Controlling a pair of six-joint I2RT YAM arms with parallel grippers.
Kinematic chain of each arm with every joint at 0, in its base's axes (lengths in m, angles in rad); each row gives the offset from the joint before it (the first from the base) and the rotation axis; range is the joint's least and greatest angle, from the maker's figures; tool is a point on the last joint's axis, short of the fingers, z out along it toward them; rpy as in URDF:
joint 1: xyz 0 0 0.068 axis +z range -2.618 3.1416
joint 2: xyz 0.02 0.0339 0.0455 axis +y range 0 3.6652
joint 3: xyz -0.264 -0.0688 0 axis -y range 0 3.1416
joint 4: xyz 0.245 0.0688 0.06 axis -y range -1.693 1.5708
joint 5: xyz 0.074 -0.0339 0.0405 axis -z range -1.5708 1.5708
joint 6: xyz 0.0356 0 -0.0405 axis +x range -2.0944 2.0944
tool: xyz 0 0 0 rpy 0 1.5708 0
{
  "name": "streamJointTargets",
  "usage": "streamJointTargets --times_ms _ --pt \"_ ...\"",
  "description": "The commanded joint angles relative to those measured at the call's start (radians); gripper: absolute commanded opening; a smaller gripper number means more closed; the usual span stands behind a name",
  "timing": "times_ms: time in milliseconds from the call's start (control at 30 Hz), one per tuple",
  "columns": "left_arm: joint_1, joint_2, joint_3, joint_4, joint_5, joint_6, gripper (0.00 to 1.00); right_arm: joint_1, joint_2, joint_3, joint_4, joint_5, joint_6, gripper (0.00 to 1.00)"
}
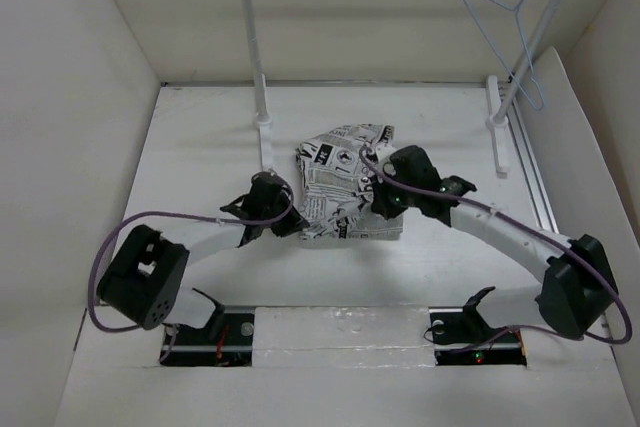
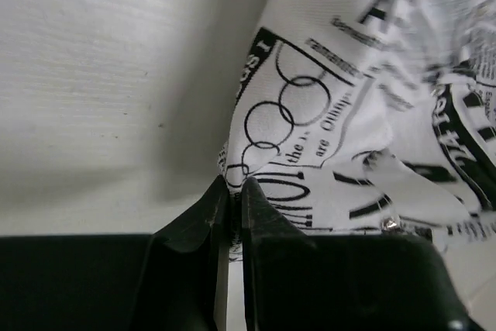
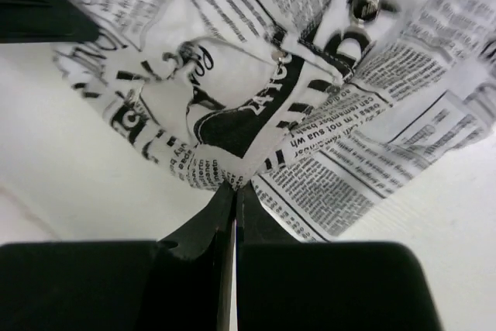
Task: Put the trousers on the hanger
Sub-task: Flatten out the trousers at the center of the board.
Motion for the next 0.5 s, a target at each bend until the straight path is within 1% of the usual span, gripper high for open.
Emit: streamJointTargets --times_ms 0,33,67,100,133,167,200,233,267,300,333,367,400,433,467 --pt "0.050 -0.208 0.189 -0.269 -0.187 0.066 0.00 0.008 -0.072 0.290 -0.063 -0.005 -0.033 0.00" --pt "0.062 -0.260 0.357 -0.333 -0.304 0.094 0.00 0.018 -0.074 0.368 -0.089 -0.010 -0.046 0.00" --pt "0.072 -0.318 0.457 -0.431 -0.349 0.176 0.00 0.018 -0.069 0.456 -0.114 -0.013 -0.055 0.00" --pt "0.072 -0.322 0.580 -0.477 -0.391 0.218 0.00 0.018 -0.048 0.645 -0.169 -0.014 -0.063 0.00" --pt "0.072 -0.305 0.862 -0.533 -0.459 0.262 0.00 0.018 -0.031 0.753 -0.204 -0.022 -0.098 0.00" --pt "0.072 -0.224 1.021 -0.647 -0.469 0.305 0.00 0.018 -0.010 0.864 -0.240 -0.020 -0.106 0.00" --pt "0.072 -0.167 1.199 -0.706 -0.468 0.377 0.00 0.018 0.013 0.976 -0.307 -0.019 -0.115 0.00" --pt "0.043 -0.100 1.562 -0.779 -0.448 0.408 0.00 0.018 0.062 1.192 -0.344 -0.016 -0.127 0.00" --pt "0.023 0.036 1.731 -0.908 -0.431 0.425 0.00 0.009 0.084 1.287 -0.375 -0.016 -0.133 0.00" --pt "0.023 0.089 1.886 -0.951 -0.381 0.436 0.06 -0.001 0.101 1.365 -0.431 -0.014 -0.139 0.00" --pt "0.023 0.129 2.034 -0.981 -0.276 0.427 0.15 -0.001 0.109 1.450 -0.455 -0.014 -0.142 0.00" --pt "0.023 0.126 2.020 -0.989 -0.243 0.415 0.33 -0.010 0.091 1.440 -0.465 -0.020 -0.142 0.00" --pt "0.023 0.097 1.942 -0.963 -0.209 0.405 0.44 -0.021 0.062 1.397 -0.466 -0.027 -0.142 0.00" --pt "0.023 0.041 1.679 -0.910 -0.152 0.393 0.52 -0.021 0.020 1.321 -0.452 -0.040 -0.141 0.00" --pt "0.023 -0.080 1.540 -0.794 -0.162 0.379 0.64 -0.021 -0.093 1.108 -0.434 -0.045 -0.141 0.00"
